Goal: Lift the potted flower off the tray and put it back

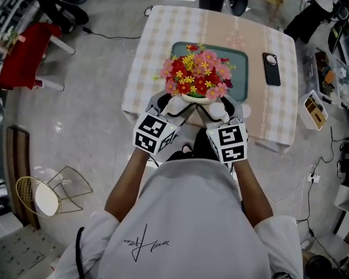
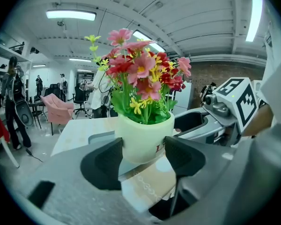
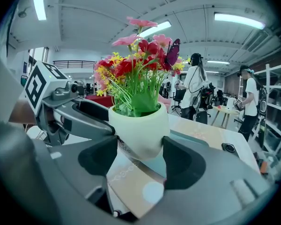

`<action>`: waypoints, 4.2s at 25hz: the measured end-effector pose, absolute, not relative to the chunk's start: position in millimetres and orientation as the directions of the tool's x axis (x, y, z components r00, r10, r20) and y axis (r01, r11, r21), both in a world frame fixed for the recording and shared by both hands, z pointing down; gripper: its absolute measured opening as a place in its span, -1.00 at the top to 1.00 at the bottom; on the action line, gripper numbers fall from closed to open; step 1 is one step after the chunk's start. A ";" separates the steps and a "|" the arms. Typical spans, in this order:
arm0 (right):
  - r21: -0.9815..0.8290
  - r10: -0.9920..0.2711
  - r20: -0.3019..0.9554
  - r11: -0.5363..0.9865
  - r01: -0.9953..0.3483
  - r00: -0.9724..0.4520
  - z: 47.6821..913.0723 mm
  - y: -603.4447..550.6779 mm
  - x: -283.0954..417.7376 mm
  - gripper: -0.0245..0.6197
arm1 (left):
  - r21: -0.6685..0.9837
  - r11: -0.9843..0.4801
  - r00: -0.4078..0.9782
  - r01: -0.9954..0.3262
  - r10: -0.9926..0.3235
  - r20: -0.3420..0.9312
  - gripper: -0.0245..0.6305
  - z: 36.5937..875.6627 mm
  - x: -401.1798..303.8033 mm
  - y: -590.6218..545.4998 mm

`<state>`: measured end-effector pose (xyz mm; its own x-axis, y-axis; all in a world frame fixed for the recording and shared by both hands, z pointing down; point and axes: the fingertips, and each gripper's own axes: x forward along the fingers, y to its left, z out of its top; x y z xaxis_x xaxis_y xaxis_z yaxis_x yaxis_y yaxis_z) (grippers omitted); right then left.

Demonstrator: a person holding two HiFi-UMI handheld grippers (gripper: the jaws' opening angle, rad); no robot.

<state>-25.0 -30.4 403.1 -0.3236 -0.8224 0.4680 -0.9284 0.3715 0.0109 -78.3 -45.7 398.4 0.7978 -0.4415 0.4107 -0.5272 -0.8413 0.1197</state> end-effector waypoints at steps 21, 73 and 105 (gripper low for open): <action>-0.011 -0.827 0.490 0.310 -0.951 -0.275 413.9 -36.9 18.5 -0.04 | 0.137 -0.871 0.823 -0.473 -0.380 0.422 0.04 409.4 -33.4 -56.0; -0.067 -0.793 0.557 0.254 -0.965 -0.247 463.8 -119.2 113.5 -0.02 | 0.210 -0.890 0.821 -0.404 -0.252 0.513 0.09 458.6 63.3 -141.8; -0.095 -0.734 0.625 0.268 -0.959 -0.267 509.2 -164.0 146.1 -0.01 | 0.184 -0.885 0.777 -0.428 -0.256 0.575 0.12 499.8 93.8 -185.5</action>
